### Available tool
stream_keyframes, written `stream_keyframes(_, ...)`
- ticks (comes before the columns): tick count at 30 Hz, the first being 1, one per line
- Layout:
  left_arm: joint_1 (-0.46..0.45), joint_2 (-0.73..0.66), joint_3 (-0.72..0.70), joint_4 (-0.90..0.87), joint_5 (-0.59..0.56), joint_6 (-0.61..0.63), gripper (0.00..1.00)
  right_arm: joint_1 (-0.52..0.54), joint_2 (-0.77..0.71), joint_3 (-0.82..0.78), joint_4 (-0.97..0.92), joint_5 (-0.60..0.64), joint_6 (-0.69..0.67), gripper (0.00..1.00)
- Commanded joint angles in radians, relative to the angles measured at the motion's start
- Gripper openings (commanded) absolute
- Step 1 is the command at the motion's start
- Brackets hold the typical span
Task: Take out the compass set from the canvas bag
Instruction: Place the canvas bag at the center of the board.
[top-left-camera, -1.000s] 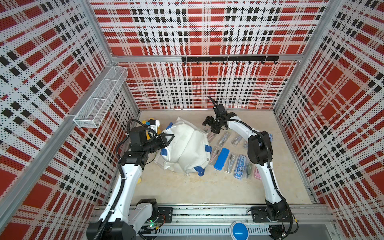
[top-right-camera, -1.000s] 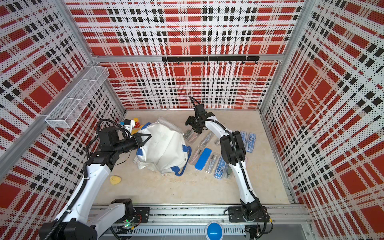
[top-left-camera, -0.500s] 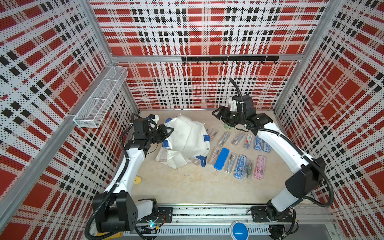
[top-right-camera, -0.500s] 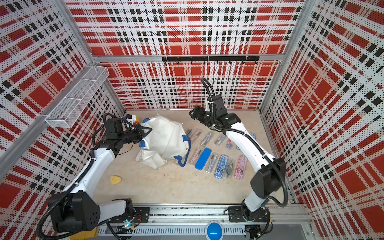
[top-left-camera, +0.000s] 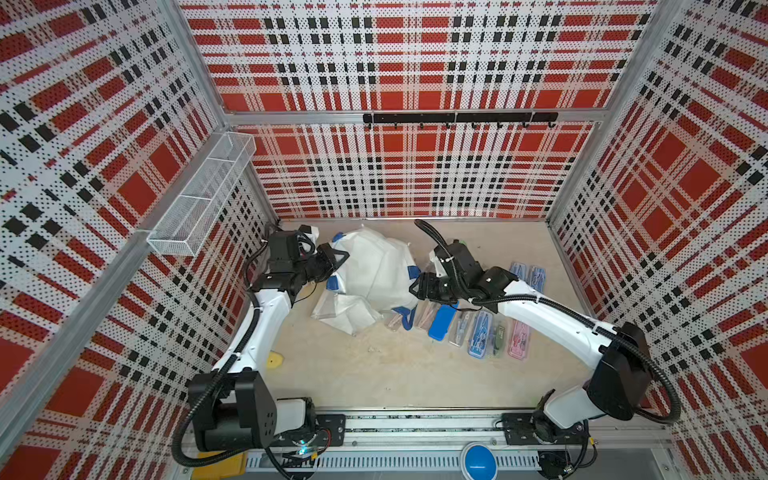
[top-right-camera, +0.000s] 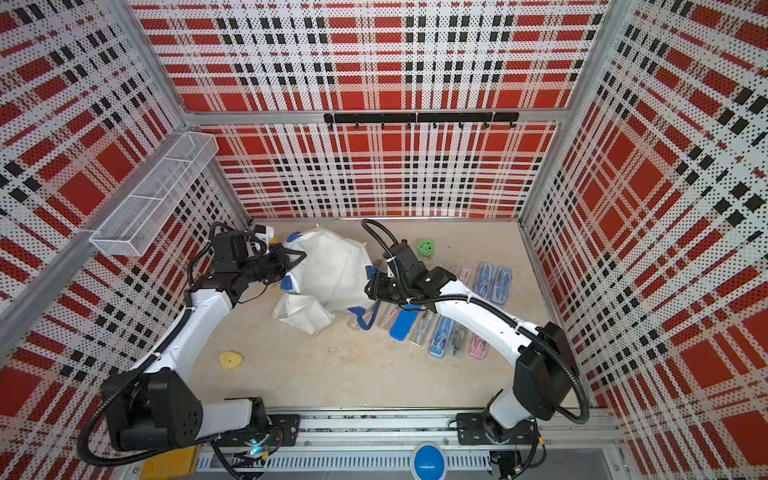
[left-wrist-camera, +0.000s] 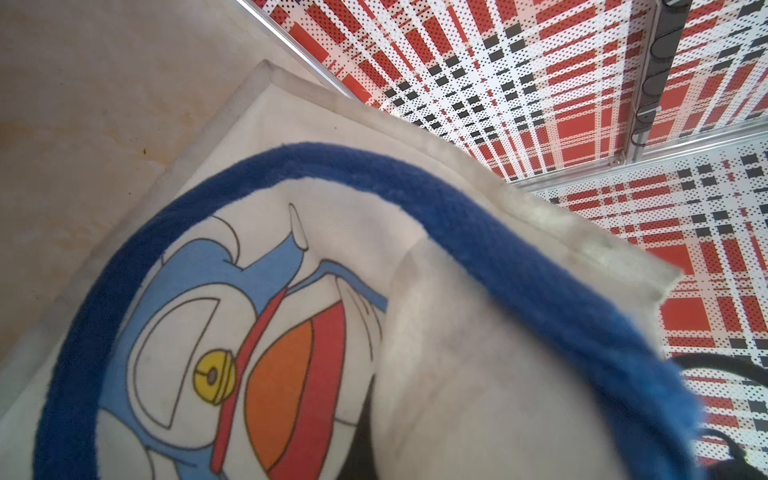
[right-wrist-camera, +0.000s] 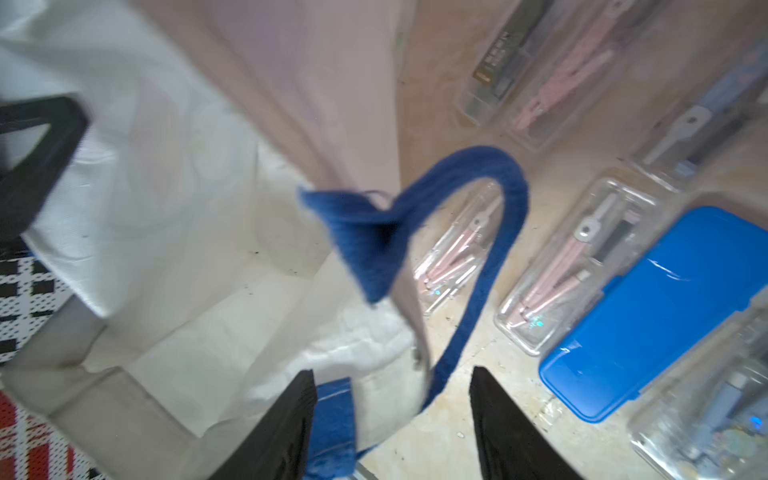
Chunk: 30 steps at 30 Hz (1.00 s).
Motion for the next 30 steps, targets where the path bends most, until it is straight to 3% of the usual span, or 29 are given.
stream_keyframes(1,-0.003,-0.008,0.044,0.042,0.035,-0.013,0.0,-0.004,0.005,0.016,0.026,0.029,0.02,0.59)
stream_keyframes(6,-0.011,-0.014,0.038,0.047,0.03,-0.018,0.0,-0.003,0.033,0.008,0.082,-0.013,0.029,0.59)
stream_keyframes(9,-0.011,-0.018,0.026,0.06,0.03,-0.029,0.0,-0.004,0.071,0.018,0.105,-0.044,0.041,0.49)
stream_keyframes(14,-0.01,-0.011,0.028,0.062,0.031,-0.045,0.0,-0.002,0.096,0.081,0.123,-0.069,0.083,0.23)
stream_keyframes(19,-0.012,0.036,0.11,-0.124,-0.056,0.065,0.0,0.003,0.113,0.228,0.088,-0.108,0.095,0.09)
stream_keyframes(23,-0.011,0.094,0.176,-0.267,-0.117,0.147,0.0,0.001,0.132,0.296,0.098,-0.146,0.104,0.06)
stream_keyframes(30,-0.027,0.151,0.238,-0.351,-0.167,0.202,0.0,0.001,0.221,0.355,0.113,-0.204,0.133,0.04)
